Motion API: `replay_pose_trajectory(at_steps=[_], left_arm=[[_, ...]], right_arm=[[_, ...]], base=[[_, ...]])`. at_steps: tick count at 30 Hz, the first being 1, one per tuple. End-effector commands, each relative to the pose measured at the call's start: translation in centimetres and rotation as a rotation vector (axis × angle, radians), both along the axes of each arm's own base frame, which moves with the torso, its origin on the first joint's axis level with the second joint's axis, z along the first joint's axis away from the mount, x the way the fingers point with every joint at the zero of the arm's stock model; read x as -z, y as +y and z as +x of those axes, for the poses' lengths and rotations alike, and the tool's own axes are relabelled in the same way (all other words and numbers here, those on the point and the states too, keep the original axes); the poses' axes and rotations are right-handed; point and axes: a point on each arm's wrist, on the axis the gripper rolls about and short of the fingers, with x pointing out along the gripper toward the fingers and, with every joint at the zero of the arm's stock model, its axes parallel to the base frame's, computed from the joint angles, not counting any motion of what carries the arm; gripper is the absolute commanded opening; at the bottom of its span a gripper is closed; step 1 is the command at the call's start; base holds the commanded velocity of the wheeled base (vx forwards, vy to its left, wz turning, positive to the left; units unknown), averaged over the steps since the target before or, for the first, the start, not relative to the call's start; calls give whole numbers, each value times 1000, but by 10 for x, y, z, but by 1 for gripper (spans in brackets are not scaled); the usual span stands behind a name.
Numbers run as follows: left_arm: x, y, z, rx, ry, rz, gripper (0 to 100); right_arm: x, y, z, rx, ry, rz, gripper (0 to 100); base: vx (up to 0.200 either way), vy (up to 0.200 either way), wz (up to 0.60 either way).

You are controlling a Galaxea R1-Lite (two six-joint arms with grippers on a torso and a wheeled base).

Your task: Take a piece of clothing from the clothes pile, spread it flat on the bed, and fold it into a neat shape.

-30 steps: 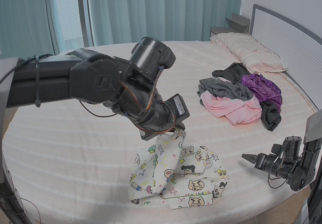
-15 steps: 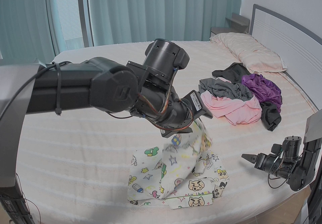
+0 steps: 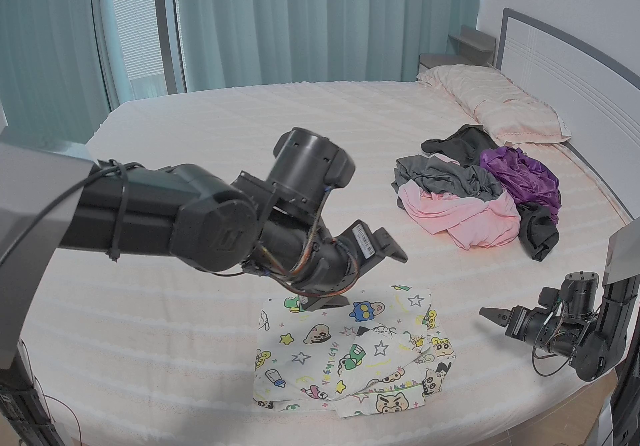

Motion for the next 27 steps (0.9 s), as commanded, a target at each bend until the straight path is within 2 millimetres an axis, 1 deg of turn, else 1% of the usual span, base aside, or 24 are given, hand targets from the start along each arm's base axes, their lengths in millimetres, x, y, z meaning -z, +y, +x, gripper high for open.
replay_pose_trajectory(at_steps=[1, 2, 3, 7, 8, 9, 10, 11, 12, 13, 14, 15, 18, 21, 25, 27], left_arm=[[-2, 53, -17, -83, 19, 12, 100], [-2, 54, -17, -85, 20, 11, 100], [3, 70, -25, -109, 24, 14, 100], [20, 101, -44, -162, 40, 16, 100], [26, 107, -51, -175, 55, 17, 100], [28, 110, -53, -183, 62, 17, 100], [33, 117, -60, -201, 76, 13, 100], [34, 119, -60, -209, 80, 12, 100], [38, 127, -63, -241, 93, -2, 100], [46, 141, -63, -282, 130, -35, 100], [49, 146, -63, -289, 143, -49, 100], [54, 156, -64, -301, 162, -73, 100], [60, 175, -69, -350, 183, -112, 100], [69, 181, -74, -368, 212, -113, 100], [69, 185, -73, -382, 207, -122, 100], [70, 185, -74, -381, 225, -130, 100]], right_arm=[[0, 4, -1, -17, 2, 4, 100], [-1, 4, -1, -18, 0, 4, 100], [0, 6, -2, -22, 4, 5, 100], [-2, 9, -3, -35, 0, 10, 100], [-2, 9, -3, -34, 2, 11, 100], [-2, 9, -3, -34, 2, 11, 100], [-2, 9, -3, -37, 3, 11, 100], [-2, 9, -3, -36, 3, 13, 100], [-2, 9, -3, -36, 3, 13, 100], [-2, 9, -3, -36, 1, 13, 100], [-2, 9, -3, -36, 3, 13, 100], [-1, 9, -3, -36, 5, 13, 100], [-1, 9, -3, -37, 5, 13, 100], [-2, 9, -4, -38, 5, 15, 100], [-5, 14, -5, -52, -4, 19, 100], [-9, 20, -7, -70, -16, 31, 100]], base=[[0, 0, 0], [0, 0, 0], [0, 0, 0], [0, 0, 0], [-200, 0, 0], [-200, 0, 0], [-200, 0, 0], [-200, 0, 0], [-200, 0, 0], [-200, 0, 0], [0, 0, 0], [0, 0, 0], [0, 0, 0], [0, 0, 0], [0, 0, 0], [0, 0, 0]])
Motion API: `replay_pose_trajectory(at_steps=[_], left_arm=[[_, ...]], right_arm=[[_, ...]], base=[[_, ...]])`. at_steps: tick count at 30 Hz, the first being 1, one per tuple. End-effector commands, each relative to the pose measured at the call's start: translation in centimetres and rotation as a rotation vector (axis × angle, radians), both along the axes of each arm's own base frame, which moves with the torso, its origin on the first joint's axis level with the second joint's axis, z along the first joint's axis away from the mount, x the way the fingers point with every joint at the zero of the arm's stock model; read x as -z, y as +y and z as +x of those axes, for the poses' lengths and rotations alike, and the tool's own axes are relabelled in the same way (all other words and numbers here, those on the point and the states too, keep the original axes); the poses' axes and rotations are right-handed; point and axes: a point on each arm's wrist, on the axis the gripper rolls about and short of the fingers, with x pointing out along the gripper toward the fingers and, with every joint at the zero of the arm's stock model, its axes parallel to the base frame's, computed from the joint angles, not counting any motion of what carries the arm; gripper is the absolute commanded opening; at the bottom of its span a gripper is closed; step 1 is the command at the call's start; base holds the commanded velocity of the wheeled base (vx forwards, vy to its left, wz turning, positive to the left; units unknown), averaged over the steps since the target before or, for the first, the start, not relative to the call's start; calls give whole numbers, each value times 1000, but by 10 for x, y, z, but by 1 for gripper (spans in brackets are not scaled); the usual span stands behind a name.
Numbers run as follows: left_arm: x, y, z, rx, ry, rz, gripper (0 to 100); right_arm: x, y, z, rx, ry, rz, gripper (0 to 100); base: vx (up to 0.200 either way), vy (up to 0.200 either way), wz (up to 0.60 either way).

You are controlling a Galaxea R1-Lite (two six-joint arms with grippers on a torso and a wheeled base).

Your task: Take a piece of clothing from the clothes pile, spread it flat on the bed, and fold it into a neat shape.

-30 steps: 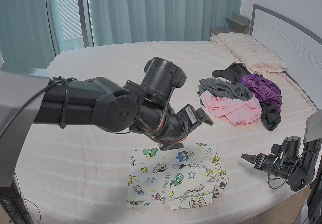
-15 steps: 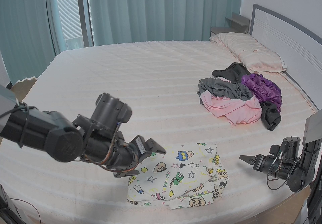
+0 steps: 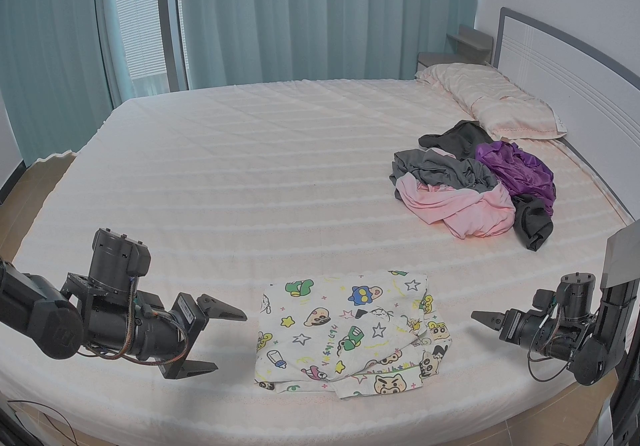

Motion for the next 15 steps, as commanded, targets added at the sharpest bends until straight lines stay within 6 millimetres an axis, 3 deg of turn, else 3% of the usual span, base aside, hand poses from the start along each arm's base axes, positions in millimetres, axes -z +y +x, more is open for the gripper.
replay_pose_trajectory(at_steps=[1, 4, 8, 13, 15], left_arm=[[1, 6, -5, -17, 10, -8, 100], [4, 9, -10, -22, 18, -15, 100], [7, 11, -11, -28, 10, -19, 100], [11, 12, -15, -21, 3, -23, 100], [14, 12, -18, 0, 4, -33, 100]], right_arm=[[-6, 6, -2, -22, -19, 10, 100], [-12, 26, -4, -92, -37, 35, 100], [-18, 50, 8, -178, -102, 45, 100], [-25, 88, 40, -290, -123, 38, 100], [-24, 95, 51, -338, -106, -5, 100]], base=[[0, 0, 0], [0, 200, 0], [0, 200, 0], [0, 200, 0], [0, 0, 0]])
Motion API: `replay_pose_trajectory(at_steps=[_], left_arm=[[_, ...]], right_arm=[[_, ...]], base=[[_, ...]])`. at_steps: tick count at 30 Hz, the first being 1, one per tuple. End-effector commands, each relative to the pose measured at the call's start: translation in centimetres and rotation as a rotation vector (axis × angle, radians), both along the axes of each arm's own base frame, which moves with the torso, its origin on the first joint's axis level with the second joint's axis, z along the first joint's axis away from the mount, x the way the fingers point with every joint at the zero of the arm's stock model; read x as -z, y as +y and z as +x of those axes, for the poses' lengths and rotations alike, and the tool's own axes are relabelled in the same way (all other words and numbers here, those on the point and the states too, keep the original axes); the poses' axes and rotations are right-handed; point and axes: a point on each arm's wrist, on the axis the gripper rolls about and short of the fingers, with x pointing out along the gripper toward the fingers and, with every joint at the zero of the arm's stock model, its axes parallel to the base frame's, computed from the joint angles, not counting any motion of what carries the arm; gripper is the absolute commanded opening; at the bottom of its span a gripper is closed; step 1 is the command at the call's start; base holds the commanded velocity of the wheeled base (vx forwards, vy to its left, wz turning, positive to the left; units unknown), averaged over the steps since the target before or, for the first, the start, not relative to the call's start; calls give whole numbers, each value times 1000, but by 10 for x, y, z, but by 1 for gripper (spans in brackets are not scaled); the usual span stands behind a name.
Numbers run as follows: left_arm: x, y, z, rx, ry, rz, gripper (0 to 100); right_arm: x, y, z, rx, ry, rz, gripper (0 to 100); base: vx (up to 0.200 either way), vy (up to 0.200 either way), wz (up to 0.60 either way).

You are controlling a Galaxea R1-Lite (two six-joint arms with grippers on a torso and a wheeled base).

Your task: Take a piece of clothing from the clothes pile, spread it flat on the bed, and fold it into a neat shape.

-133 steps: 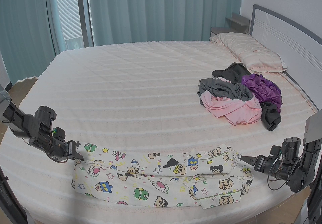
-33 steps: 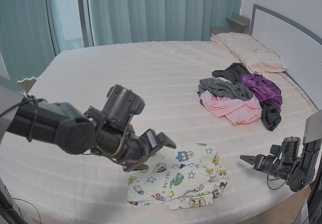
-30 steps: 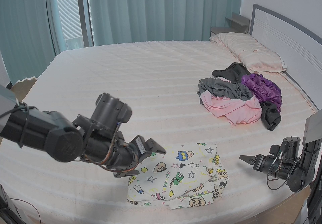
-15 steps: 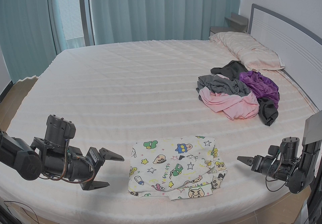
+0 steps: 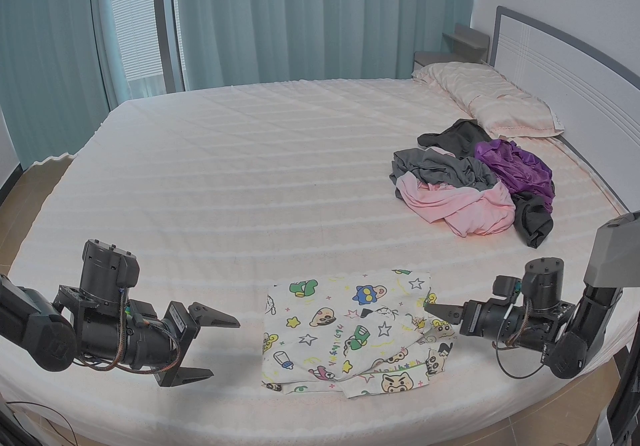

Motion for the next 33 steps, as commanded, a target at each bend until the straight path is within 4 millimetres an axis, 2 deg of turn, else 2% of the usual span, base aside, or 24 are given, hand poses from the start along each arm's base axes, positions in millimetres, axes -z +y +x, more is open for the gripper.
replay_pose_trajectory(at_steps=[1, 5, 15, 19, 20, 24, 33], left_arm=[[8, 1, -7, 29, 6, -17, 100], [8, 1, -7, 35, -5, -27, 100], [9, -1, -7, 46, 0, -25, 100], [10, -1, -7, 46, 2, -24, 100], [10, -1, -7, 46, 3, -24, 100], [12, -1, -6, 45, 10, -20, 100], [14, -2, -5, 46, 20, -17, 100]], right_arm=[[-7, 34, 31, -150, -29, -55, 100], [0, 36, 36, -243, -24, -86, 100], [18, 44, 54, -326, -59, -188, 100], [19, 48, 58, -346, -64, -191, 100], [19, 48, 57, -352, -63, -190, 0], [18, 49, 52, -380, -53, -177, 0], [6, 34, 28, -384, -36, -167, 0]], base=[[0, 0, 0], [0, 0, 0], [0, 0, 0], [0, 0, 0], [0, 0, 0], [0, 0, 0], [0, 0, 0]])
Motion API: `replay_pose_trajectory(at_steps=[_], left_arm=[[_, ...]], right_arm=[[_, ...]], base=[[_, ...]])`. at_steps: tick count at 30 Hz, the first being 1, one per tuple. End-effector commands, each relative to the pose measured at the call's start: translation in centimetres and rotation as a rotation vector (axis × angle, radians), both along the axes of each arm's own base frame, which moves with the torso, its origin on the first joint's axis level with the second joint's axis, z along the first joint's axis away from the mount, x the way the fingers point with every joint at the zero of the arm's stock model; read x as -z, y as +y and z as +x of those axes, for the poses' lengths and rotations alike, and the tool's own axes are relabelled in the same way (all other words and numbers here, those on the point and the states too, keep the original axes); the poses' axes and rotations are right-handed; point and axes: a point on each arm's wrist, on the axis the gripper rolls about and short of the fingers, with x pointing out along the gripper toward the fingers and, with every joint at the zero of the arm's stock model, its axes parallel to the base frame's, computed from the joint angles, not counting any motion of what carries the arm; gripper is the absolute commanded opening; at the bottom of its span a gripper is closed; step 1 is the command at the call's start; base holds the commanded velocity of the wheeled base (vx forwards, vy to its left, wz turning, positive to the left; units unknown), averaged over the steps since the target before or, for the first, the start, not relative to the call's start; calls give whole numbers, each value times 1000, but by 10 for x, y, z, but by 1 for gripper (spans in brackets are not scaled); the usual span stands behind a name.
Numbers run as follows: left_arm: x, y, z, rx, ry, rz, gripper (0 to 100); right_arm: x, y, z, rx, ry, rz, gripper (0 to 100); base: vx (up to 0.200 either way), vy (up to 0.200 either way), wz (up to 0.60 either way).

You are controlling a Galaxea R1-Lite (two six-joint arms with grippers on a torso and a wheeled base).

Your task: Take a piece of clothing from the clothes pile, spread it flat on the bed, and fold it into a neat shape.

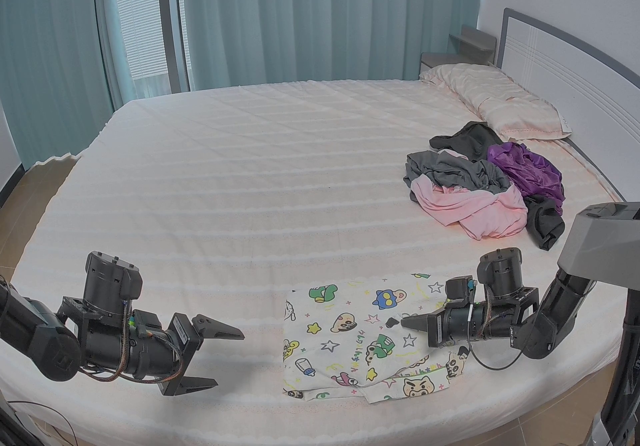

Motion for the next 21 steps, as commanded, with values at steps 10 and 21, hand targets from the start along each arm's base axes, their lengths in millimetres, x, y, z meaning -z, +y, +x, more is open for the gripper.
replay_pose_trajectory(at_steps=[10, 21], left_arm=[[2, -1, 0, 3, 10, 3, 100], [3, -3, -3, 17, 14, 6, 100]], right_arm=[[-18, -36, -58, 44, 42, -21, 0], [11, -67, -99, 102, 149, -80, 0]], base=[[0, 0, 0], [0, 0, 0]])
